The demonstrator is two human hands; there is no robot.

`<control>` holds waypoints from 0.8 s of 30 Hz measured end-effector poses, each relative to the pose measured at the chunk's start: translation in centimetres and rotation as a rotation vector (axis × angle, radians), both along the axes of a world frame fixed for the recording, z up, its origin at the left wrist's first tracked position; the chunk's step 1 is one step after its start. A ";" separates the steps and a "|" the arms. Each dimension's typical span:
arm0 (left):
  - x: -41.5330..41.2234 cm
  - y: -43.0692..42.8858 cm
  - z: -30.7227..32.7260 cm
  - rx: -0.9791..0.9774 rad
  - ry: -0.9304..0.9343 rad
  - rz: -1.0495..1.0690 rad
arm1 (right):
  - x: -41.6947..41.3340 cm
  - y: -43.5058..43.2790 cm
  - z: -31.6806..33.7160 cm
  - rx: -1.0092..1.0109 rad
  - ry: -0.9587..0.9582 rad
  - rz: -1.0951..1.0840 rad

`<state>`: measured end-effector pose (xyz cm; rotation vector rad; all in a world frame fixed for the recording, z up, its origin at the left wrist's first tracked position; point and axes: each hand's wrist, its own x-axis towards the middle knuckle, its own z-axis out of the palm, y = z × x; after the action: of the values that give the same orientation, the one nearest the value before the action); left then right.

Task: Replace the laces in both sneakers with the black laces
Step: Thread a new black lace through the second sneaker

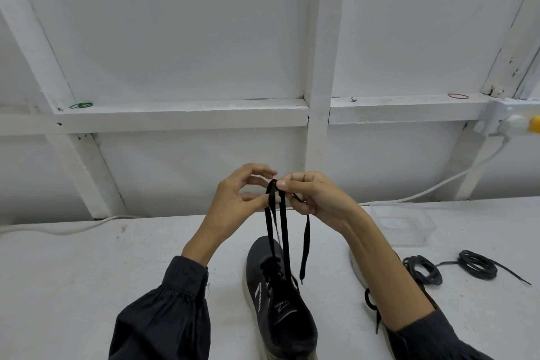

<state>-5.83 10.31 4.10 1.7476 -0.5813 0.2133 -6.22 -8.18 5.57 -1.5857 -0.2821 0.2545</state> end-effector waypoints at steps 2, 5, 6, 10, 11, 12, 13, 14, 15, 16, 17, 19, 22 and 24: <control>-0.1 0.3 0.0 -0.071 0.022 -0.046 | 0.1 -0.1 -0.1 0.001 0.006 -0.022; -0.2 1.0 -0.3 -0.214 0.102 0.002 | 0.1 -0.4 -0.3 0.011 0.024 -0.046; -0.1 1.3 -0.3 -0.275 0.170 0.060 | 0.2 -0.5 -0.4 0.014 0.029 -0.050; 0.4 3.4 -0.7 -0.248 0.495 0.268 | 0.1 -0.8 -0.4 0.010 0.035 -0.058; 0.3 4.0 -1.0 -0.192 0.561 0.264 | 0.1 -0.8 -0.5 0.009 0.036 -0.060; 0.2 4.4 -1.4 -0.154 0.607 0.242 | 0.1 -0.8 -0.5 0.009 0.035 -0.063; 0.1 4.7 -1.7 -0.151 0.642 0.207 | 0.1 -0.7 -0.5 0.011 0.033 -0.068; -0.1 4.8 -1.9 -0.188 0.672 0.166 | 0.1 -0.6 -0.6 0.012 0.033 -0.073; -0.3 4.6 -2.0 -0.263 0.702 0.121 | 0.1 -0.5 -0.7 0.012 0.033 -0.079; -0.5 4.4 -2.0 -0.375 0.731 0.072 | 0.2 -0.4 -0.8 0.012 0.034 -0.082; -0.7 4.0 -1.9 -0.497 0.754 0.019 | 0.2 -0.2 -0.8 0.011 0.035 -0.080; -1.1 3.0 -2.0 -0.643 0.731 -0.056 | 0.3 0.2 -1.0 0.013 0.038 -0.066; -1.8 1.3 -2.6 -0.490 0.492 0.007 | 0.4 0.6 -1.0 0.011 0.038 -0.035; -2.3 0.3 -2.7 -0.435 0.435 0.024 | 0.3 0.8 -1.0 -0.002 0.034 -0.020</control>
<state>-8.12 10.58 1.42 1.3210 -0.1767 -0.0286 -5.90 -7.41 4.59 -1.5845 -0.2397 0.2657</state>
